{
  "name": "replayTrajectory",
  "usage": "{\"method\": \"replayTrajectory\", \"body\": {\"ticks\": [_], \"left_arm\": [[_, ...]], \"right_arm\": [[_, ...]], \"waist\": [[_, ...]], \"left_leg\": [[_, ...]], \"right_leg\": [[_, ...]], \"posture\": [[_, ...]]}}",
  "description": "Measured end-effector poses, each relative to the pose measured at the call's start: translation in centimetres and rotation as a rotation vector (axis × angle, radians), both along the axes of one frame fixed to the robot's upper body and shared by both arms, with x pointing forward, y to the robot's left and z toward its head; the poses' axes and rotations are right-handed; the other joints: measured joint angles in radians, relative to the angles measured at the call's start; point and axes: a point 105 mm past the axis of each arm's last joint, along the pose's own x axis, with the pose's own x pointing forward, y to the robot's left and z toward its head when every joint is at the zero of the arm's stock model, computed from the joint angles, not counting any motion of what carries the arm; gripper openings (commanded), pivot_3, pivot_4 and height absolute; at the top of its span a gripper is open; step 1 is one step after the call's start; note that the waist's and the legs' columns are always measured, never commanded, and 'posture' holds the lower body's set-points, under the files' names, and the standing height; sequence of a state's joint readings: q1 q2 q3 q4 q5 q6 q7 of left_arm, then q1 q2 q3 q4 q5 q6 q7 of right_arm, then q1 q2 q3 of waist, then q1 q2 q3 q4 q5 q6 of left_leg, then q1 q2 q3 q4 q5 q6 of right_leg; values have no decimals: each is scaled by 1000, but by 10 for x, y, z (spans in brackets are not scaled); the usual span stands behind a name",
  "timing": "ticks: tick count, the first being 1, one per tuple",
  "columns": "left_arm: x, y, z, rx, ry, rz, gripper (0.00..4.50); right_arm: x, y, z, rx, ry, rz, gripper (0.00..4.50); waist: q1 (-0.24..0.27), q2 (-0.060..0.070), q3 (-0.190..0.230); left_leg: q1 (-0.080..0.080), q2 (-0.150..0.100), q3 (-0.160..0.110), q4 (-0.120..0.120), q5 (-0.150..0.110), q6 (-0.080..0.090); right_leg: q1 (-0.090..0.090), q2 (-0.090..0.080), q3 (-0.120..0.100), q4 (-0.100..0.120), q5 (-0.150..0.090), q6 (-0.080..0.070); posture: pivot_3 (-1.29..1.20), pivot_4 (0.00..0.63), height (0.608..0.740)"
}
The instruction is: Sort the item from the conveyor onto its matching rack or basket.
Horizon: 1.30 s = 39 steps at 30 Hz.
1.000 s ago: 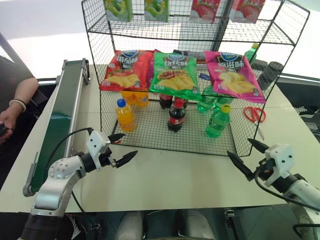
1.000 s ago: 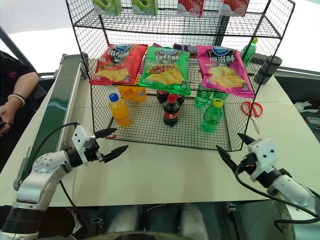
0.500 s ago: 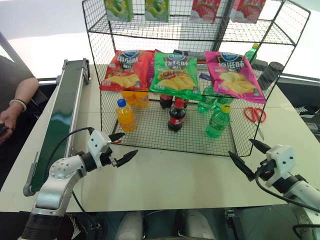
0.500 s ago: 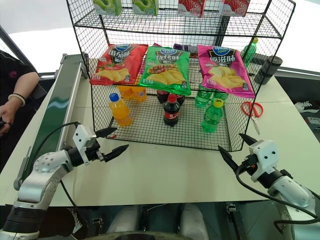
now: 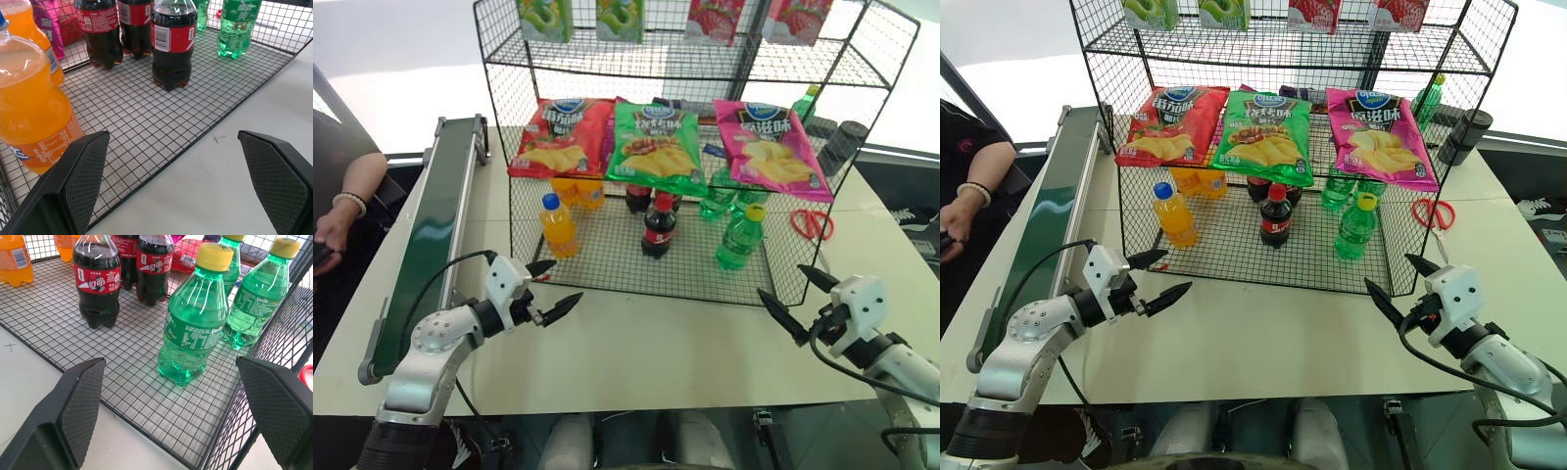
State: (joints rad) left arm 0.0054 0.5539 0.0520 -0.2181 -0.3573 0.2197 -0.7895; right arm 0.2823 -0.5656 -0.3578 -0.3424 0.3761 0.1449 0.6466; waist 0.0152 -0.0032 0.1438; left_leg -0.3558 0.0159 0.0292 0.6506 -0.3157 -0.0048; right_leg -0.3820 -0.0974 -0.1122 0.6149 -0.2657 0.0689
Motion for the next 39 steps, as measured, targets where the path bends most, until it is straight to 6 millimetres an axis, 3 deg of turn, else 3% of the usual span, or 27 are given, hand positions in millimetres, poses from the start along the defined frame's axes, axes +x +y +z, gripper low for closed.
{"method": "replayTrajectory", "body": {"ticks": [16, 21, 39], "left_arm": [[-3, 4, -2, -14, 23, 63, 4500], [-7, 13, -3, -11, 28, 113, 4500], [-2, 15, 4, -13, 8, 145, 4500]], "right_arm": [[9, 11, 4, 15, 6, 36, 4437], [16, 14, 6, 21, -5, 57, 4437], [26, 20, -4, 24, -6, 93, 4437]], "waist": [[-1, 0, 0], [0, 0, 0], [-1, 0, 0]], "left_leg": [[0, 0, 0, 0, 0, 0], [0, 0, 0, 0, 0, 0], [0, 0, 0, 0, 0, 0]], "right_leg": [[0, 0, 0, 0, 0, 0], [0, 0, 0, 0, 0, 0], [0, 0, 0, 0, 0, 0]], "posture": [[0, 150, 730], [0, 150, 730], [0, 150, 730]]}}
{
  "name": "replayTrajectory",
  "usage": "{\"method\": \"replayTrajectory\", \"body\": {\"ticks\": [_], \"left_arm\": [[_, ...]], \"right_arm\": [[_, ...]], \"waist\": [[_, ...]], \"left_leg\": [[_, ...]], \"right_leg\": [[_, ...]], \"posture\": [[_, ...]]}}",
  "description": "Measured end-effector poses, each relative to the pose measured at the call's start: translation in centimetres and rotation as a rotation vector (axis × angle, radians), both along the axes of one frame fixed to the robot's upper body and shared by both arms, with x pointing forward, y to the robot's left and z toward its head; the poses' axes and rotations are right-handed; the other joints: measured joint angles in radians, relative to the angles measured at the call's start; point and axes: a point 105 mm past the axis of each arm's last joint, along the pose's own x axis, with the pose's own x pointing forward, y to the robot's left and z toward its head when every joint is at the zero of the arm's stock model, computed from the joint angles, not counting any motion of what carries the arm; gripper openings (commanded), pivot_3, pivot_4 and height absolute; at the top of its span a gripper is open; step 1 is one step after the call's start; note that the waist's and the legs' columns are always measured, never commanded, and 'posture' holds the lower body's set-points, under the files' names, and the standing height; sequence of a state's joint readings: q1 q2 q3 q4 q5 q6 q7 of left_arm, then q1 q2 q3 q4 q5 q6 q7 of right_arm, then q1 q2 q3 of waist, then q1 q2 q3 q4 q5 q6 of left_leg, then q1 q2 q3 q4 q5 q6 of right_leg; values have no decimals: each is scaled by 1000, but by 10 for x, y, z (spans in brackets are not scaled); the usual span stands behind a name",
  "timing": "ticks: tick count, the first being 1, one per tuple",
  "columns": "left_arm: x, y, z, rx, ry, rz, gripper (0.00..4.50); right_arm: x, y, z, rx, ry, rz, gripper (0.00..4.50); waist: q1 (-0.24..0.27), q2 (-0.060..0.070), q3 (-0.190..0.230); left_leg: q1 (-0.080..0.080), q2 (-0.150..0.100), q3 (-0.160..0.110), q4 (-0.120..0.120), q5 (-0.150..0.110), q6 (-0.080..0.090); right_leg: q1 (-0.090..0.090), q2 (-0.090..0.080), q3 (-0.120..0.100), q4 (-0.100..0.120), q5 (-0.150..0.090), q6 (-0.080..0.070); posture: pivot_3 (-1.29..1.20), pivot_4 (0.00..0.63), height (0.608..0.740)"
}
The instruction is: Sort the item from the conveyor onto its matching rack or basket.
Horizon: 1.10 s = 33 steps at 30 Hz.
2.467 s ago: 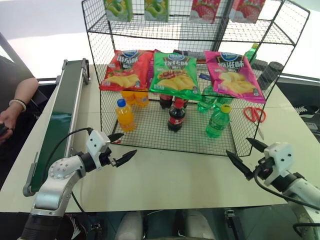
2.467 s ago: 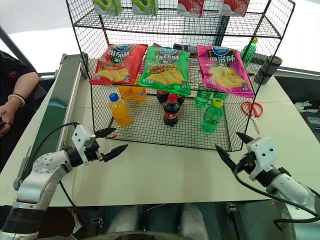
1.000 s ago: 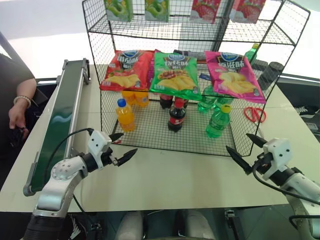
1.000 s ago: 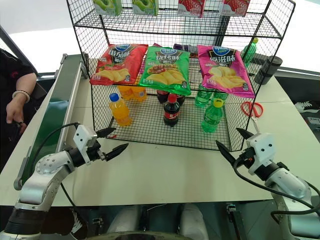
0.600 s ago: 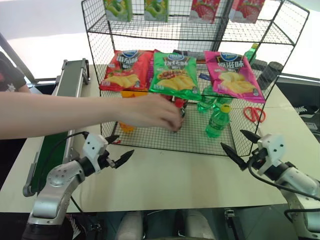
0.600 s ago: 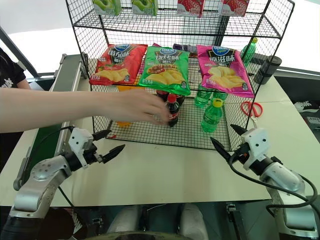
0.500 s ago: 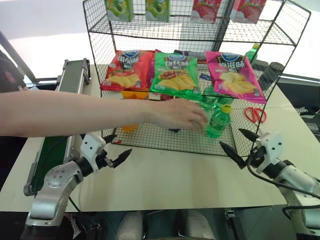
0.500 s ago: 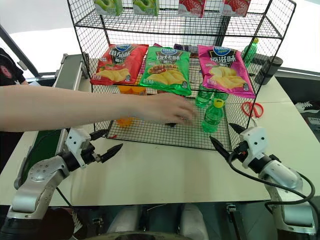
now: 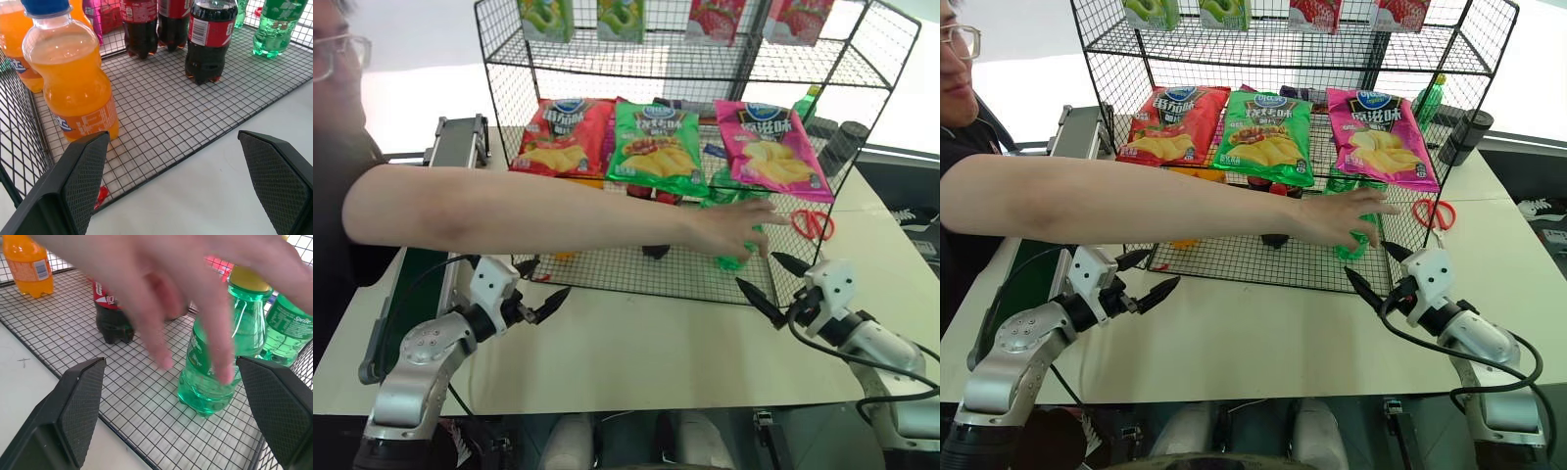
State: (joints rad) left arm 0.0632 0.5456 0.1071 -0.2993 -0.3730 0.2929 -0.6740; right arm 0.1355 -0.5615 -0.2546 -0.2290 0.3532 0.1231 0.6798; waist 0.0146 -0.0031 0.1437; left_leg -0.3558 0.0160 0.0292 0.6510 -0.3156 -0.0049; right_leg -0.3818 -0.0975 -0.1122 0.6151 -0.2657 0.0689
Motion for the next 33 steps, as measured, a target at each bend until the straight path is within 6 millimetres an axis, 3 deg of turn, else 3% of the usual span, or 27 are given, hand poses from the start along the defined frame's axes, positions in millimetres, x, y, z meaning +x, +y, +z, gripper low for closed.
{"method": "replayTrajectory", "body": {"ticks": [33], "left_arm": [[13, 6, 8, -44, -23, 49, 4500]], "right_arm": [[16, 13, 12, 0, -53, 11, 4437]], "waist": [[-1, 0, 0]], "left_leg": [[0, 0, 0, 0, 0, 0]], "right_leg": [[0, 0, 0, 0, 0, 0]], "posture": [[0, 150, 730]]}}
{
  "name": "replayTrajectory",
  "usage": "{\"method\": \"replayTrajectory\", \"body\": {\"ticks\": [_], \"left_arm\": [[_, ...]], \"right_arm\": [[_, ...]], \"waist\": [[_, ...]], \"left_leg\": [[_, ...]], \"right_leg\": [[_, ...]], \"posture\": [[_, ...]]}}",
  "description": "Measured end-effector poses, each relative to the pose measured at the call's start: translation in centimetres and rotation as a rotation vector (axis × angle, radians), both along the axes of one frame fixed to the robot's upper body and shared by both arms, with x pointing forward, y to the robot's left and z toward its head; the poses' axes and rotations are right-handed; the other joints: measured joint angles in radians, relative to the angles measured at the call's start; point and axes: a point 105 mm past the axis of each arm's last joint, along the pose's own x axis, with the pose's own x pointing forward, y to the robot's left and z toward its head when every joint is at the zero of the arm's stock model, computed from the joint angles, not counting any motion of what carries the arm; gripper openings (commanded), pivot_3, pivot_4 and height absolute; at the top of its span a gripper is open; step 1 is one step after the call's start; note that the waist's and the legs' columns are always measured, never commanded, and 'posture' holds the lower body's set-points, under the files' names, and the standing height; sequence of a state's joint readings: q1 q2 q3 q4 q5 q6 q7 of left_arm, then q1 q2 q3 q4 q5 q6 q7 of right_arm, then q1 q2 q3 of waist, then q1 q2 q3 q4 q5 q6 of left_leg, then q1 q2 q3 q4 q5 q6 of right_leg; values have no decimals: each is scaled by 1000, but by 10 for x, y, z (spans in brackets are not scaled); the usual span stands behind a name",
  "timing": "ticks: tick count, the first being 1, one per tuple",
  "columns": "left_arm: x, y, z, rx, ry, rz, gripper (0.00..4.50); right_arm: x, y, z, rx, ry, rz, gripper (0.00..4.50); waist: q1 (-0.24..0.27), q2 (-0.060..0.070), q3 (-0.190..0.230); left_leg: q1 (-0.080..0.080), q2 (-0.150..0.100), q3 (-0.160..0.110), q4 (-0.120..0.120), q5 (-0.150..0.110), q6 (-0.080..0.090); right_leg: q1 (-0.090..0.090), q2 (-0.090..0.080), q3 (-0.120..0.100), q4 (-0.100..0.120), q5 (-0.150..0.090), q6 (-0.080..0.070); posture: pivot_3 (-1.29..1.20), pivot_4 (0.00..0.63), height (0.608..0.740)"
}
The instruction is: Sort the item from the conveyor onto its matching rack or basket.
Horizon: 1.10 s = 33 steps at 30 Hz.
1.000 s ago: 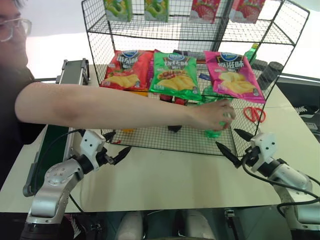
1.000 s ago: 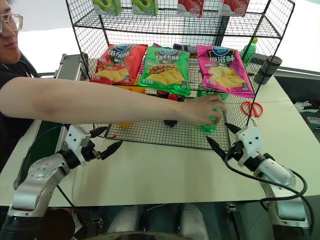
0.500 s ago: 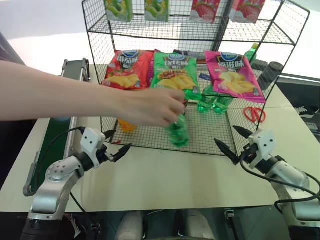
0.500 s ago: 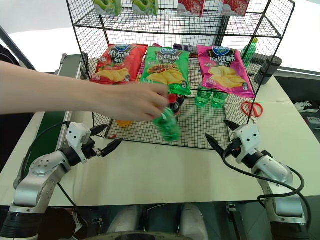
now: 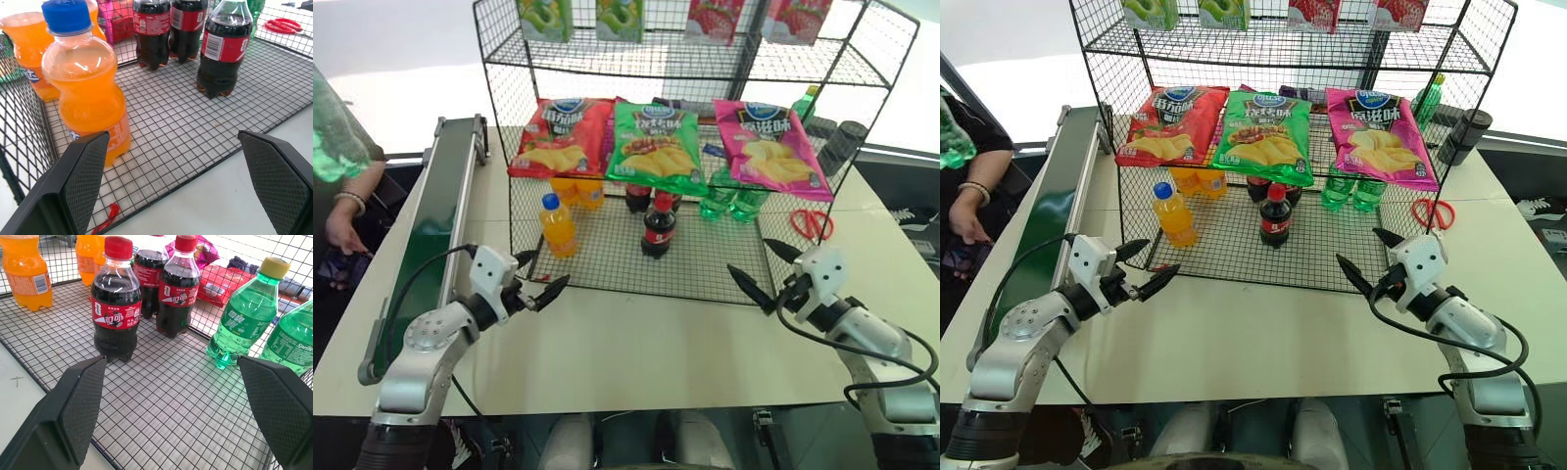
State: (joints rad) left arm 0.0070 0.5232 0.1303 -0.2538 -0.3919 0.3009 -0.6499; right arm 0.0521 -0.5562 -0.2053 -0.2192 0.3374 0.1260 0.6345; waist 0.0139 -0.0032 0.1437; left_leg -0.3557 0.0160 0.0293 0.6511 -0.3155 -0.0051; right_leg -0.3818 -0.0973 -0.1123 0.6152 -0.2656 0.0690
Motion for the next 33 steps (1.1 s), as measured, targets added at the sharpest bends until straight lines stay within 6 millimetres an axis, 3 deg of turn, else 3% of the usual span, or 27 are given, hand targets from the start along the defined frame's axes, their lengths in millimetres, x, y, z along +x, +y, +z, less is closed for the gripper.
{"method": "replayTrajectory", "body": {"ticks": [6, 11, 22, 33], "left_arm": [[0, 18, 5, -70, -16, 101, 4500], [1, 50, 16, -142, -65, 277, 4500], [-8, 118, 23, -195, -148, 654, 4500], [-10, 128, 16, -213, -140, 718, 4500]], "right_arm": [[2, 7, -1, 21, -1, 15, 4437], [2, 16, -6, 35, 24, 41, 4437], [4, 49, 3, 70, 5, 146, 4437], [6, 58, 0, 93, 23, 130, 4437]], "waist": [[0, 0, 0], [0, 0, 0], [1, -1, -1], [0, -3, -1]], "left_leg": [[0, 0, 0, 0, 0, 0], [0, 0, 0, 0, 0, 0], [0, 0, 0, 0, 0, 0], [0, 0, 0, 0, 0, 0]], "right_leg": [[0, 0, 0, 0, 0, 0], [0, 0, 0, 0, 0, 0], [0, 0, 0, 0, 0, 0], [0, 0, 0, 0, 0, 0]], "posture": [[0, 150, 730], [0, 150, 730], [0, 150, 730], [0, 150, 730]]}}
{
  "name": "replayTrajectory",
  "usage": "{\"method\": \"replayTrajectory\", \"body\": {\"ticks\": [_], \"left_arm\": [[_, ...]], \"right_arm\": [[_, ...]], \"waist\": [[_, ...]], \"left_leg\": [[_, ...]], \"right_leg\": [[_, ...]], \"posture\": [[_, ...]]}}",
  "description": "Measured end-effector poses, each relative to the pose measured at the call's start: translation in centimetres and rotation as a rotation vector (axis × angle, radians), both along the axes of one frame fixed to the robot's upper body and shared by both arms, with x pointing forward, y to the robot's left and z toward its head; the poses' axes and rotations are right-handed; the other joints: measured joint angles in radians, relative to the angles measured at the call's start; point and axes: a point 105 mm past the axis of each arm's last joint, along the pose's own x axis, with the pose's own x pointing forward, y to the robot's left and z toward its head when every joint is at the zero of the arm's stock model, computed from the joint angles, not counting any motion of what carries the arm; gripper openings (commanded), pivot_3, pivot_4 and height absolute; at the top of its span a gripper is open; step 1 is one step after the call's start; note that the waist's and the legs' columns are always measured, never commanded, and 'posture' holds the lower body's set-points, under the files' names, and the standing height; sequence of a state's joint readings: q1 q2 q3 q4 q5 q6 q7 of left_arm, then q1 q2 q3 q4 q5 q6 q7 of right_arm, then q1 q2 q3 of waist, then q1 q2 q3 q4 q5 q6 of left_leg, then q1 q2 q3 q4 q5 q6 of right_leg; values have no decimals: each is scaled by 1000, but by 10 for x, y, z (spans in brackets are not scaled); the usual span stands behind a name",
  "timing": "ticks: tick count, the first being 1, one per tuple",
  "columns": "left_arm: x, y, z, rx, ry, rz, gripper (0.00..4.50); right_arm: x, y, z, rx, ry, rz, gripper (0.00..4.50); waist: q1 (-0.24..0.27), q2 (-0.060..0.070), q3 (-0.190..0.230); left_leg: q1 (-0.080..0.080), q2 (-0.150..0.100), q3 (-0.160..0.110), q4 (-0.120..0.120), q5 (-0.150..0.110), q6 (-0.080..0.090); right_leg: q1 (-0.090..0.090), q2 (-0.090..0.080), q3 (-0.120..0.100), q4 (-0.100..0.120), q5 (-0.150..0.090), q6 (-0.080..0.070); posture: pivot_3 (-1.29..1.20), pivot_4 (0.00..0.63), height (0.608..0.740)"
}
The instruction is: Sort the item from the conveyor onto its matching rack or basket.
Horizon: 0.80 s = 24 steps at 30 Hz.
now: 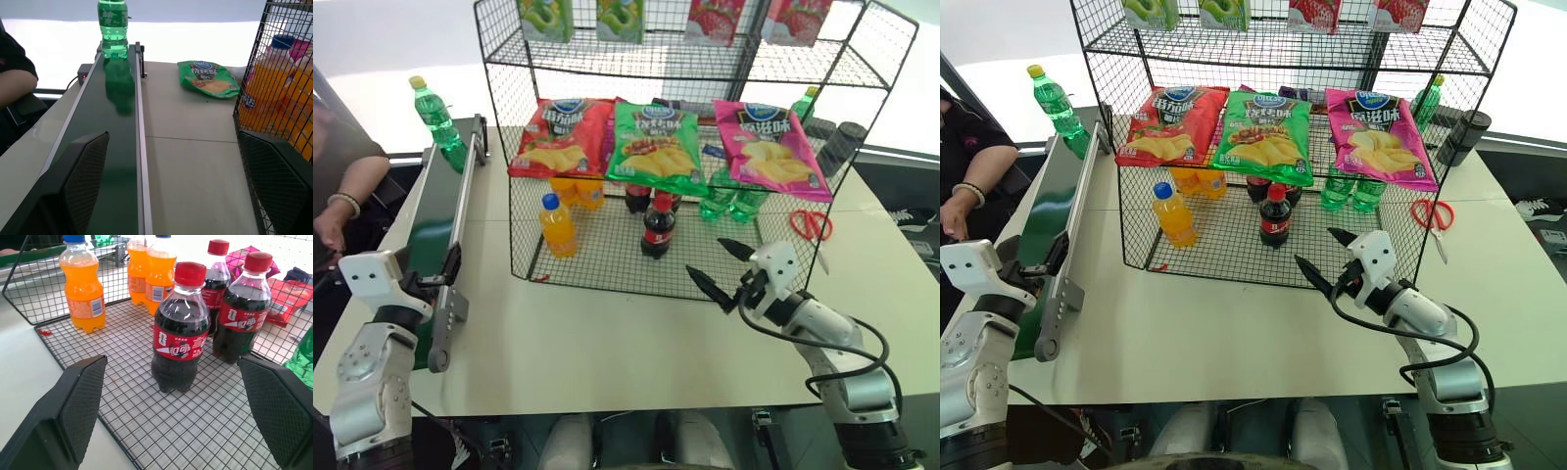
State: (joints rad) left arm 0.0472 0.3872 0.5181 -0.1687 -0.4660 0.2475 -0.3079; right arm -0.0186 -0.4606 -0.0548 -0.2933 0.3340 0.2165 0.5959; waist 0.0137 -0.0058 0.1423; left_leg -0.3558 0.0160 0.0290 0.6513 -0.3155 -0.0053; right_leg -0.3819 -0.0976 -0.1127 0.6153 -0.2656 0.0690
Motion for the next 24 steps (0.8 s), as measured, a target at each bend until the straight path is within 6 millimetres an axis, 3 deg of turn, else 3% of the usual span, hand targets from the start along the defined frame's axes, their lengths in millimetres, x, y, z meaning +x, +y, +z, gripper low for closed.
{"method": "replayTrajectory", "body": {"ticks": [6, 24], "left_arm": [[2, -1, -5, -3, 13, 6, 4500], [6, -5, -6, -1, -8, 16, 4500]], "right_arm": [[-2, 7, 8, 12, -36, -22, 4437], [-39, 52, -13, 48, 80, 227, 4437]], "waist": [[0, -1, 0], [0, -1, -1]], "left_leg": [[0, 0, 0, 0, 0, 0], [0, 0, 0, 0, 0, 0]], "right_leg": [[0, 0, 0, 0, 0, 0], [0, 0, 0, 0, 0, 0]], "posture": [[0, 150, 730], [0, 150, 730]]}}
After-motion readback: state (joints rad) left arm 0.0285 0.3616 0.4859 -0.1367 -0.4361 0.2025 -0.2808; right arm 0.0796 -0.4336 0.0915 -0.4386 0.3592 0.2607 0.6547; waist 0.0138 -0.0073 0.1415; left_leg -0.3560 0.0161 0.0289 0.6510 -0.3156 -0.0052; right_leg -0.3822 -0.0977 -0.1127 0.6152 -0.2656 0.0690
